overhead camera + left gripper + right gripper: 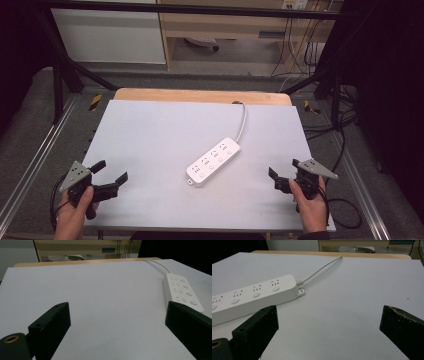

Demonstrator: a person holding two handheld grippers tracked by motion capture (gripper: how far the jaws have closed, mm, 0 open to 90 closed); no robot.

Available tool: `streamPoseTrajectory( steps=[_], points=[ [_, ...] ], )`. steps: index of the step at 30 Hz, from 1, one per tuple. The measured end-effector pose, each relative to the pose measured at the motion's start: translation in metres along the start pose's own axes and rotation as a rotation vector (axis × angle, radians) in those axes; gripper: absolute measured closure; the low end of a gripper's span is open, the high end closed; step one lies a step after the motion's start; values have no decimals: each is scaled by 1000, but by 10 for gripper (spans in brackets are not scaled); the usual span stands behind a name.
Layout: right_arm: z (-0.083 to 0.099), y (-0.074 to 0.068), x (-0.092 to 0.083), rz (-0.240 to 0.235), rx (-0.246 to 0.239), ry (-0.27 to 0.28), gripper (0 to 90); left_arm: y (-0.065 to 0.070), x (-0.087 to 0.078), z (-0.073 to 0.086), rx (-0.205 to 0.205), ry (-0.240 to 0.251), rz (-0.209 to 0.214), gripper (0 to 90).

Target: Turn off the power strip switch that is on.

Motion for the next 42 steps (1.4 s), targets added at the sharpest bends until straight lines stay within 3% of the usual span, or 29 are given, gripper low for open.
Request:
streamPoseTrajectory(
  steps=[8, 15, 21, 28, 42],
  points=[
    [-14, -8, -6, -35, 11, 36, 27, 0, 1, 1, 0, -5, 0, 59],
    [-30, -15, -9, -30, -4, 75, 37, 1, 2, 3, 3, -16, 5, 59],
    [-50, -23, -2, -44, -35, 83, 31, 1, 3, 4, -1, -21, 4, 61],
    [-59, -32, 11, -75, -56, 75, 29, 1, 4, 5, 5, -29, 0, 61],
    [-82, -48, 32, -92, -89, 69, 25, 0, 4, 6, 4, -33, -3, 61]
  ],
)
Point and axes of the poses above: each handheld gripper's, and its own axes: x roughly forward along the jaws, z roughly out of its underside, y roughly to its right, the point moved 9 cm from there along x, roughly forward along the jaws, and after that the axes turned 13 degrees about -x, right-handed, at the moved point
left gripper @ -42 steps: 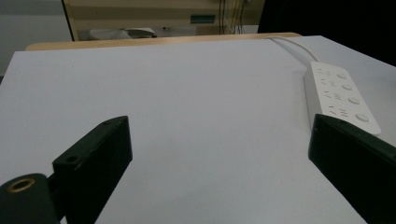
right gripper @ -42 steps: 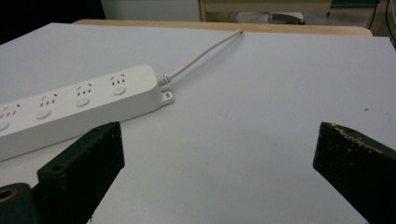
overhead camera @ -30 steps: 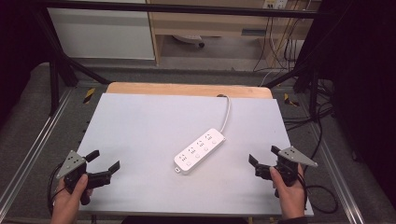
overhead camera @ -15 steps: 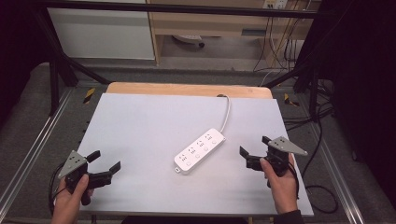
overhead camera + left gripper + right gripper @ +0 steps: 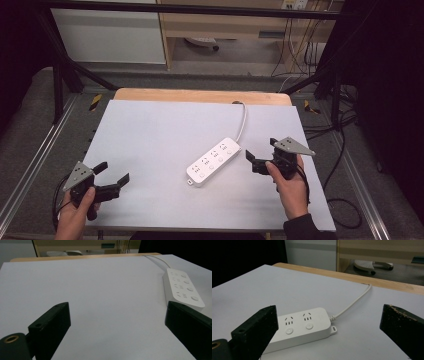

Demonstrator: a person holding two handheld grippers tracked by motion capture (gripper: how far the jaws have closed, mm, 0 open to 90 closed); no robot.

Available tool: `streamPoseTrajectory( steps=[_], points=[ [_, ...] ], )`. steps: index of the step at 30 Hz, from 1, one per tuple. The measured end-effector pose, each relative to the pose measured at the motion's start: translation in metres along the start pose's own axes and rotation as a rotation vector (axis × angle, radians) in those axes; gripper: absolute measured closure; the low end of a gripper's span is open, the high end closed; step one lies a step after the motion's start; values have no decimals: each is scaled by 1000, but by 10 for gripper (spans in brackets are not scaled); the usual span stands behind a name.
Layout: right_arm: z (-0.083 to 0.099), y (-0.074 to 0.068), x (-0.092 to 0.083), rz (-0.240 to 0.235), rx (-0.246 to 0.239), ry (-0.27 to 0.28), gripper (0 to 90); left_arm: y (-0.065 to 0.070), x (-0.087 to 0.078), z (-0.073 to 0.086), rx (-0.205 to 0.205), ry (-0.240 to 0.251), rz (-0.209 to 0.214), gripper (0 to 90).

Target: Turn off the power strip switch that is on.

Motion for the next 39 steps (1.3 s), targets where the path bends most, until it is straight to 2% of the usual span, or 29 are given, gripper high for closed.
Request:
streamPoseTrajectory(
  steps=[7, 14, 21, 28, 39],
  points=[
    [-9, -6, 15, -25, -20, -16, 24, 0, 0, 0, -4, 1, 0, 61],
    [-20, -8, 27, -47, -47, -6, 26, -1, 0, 0, -4, -1, 1, 61],
    [-23, -10, 38, -61, -50, -10, 28, -1, 0, 1, -8, -2, 1, 61],
    [-24, -12, 50, -79, -32, -25, 35, 0, 0, 1, -6, -5, 0, 61],
    [-26, -15, 60, -95, -30, -40, 36, 0, 0, 2, 2, -10, 0, 61]
  ],
)
Point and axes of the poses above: each handheld gripper's, and its own axes: x roughly forward along the jaws, z roughly out of its underside, y roughly to its right, the point moved 9 cm from there along x, roughly forward along the jaws, and after that the axes turned 13 degrees about -x, right-handed, at the moved point
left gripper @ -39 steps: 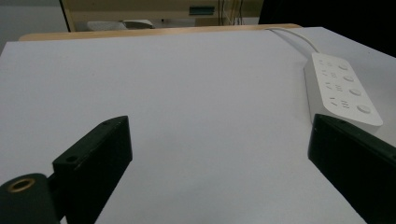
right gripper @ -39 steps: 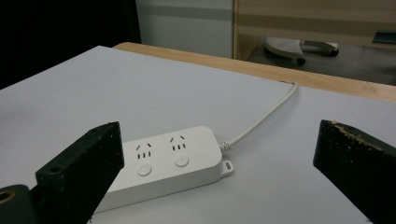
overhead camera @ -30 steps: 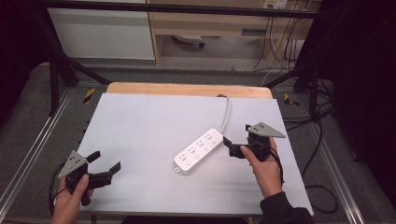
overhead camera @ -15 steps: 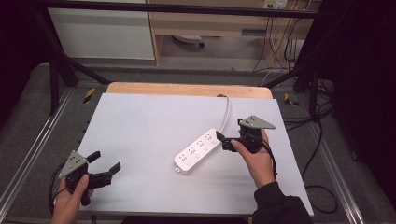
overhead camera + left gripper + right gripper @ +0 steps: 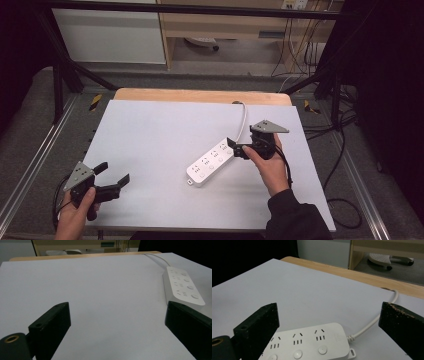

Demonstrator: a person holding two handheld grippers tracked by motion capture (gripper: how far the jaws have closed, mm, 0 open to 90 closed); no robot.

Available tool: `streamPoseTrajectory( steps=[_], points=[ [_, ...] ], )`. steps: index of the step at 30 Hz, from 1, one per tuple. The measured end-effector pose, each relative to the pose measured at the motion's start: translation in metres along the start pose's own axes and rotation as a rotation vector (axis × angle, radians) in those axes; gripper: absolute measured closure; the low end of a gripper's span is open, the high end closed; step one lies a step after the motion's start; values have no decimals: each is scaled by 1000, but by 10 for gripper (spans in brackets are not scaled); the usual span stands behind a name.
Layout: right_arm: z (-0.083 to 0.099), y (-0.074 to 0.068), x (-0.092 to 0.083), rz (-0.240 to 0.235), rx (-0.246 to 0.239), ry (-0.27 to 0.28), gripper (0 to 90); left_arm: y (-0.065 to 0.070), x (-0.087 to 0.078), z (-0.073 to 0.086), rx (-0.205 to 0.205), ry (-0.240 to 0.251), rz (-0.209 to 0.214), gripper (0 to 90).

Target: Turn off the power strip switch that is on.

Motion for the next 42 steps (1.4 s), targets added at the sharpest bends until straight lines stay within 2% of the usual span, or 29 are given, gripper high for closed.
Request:
streamPoseTrajectory(
  steps=[12, 16, 20, 23, 28, 40, 42],
  points=[
    [4, -6, 14, -22, 14, -12, 53, 1, 1, 1, 7, -9, 4, 62],
    [1, -7, 18, -7, 14, 12, 162, 1, 1, 1, 8, -9, 5, 62],
    [-2, -7, 20, 5, 18, 34, 317, 1, 1, 1, 8, -8, 6, 62],
    [-3, -8, 21, -7, 28, 43, 428, 1, 0, 1, 13, -6, 3, 63],
    [-3, -12, 23, -15, 20, 42, 559, 1, 0, 1, 14, -6, 5, 63],
    [-4, -21, 29, -42, 22, 58, 697, 2, -1, -1, 17, 7, 4, 65],
    [-3, -23, 30, -51, 17, 60, 748, 2, -1, -1, 17, 7, 5, 65]
  ],
)
Point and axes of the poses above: each handheld gripper's, and its own axes: x roughly forward along the jaws, z roughly out of its underside, y roughly to its right, the point moved 9 cm from there along x, roughly forward along the jaws, and after that the axes turned 13 degrees about -x, right-handed, at the moved point
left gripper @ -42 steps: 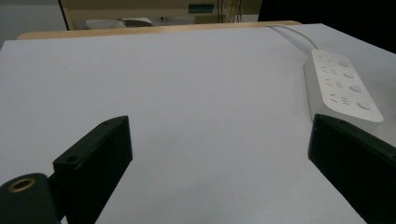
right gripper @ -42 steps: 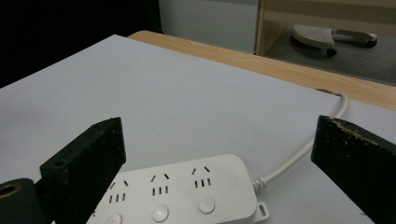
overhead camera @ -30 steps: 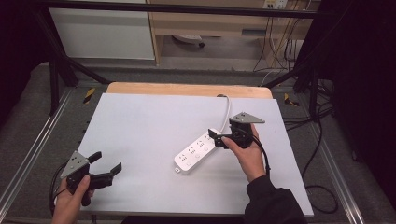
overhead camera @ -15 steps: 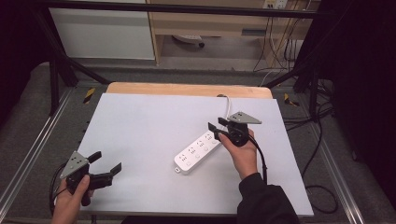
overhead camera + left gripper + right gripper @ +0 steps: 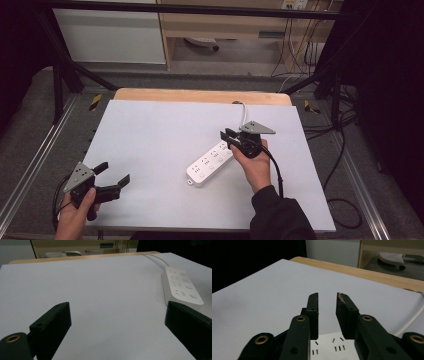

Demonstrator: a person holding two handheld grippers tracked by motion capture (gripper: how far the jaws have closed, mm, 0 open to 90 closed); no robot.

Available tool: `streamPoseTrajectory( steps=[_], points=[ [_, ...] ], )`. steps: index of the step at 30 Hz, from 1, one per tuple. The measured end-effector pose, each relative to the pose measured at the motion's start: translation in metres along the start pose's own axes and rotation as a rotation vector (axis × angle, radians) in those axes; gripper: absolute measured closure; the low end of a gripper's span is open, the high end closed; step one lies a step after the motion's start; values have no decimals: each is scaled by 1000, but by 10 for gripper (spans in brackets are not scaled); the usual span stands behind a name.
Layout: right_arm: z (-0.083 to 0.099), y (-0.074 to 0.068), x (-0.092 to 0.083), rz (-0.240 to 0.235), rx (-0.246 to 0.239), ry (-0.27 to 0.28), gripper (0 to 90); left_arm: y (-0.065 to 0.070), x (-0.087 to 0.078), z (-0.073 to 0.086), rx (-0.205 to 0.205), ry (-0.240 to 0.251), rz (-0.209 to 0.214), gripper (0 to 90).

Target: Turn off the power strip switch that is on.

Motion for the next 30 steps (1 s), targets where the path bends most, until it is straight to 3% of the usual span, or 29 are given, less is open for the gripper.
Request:
streamPoseTrajectory(
  steps=[6, 13, 30],
  points=[
    [-2, -5, -1, -26, 34, 10, 835, 0, 0, 0, 2, -1, 1, 65],
    [2, -8, -1, -26, 13, -7, 884, 0, 0, 0, 2, -1, 0, 65],
    [17, -12, 4, -45, 56, -47, 900, 0, 0, 1, 4, -3, -3, 65]
  ],
)
Point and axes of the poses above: each handheld gripper's, and its own axes: x roughly forward along the jaws, z roughly out of its underside, y roughly to its right, the point moved 9 cm from there along x, roughly forward along the jaws, and after that the axes turned 13 degrees about -x, right-handed, at the moved point
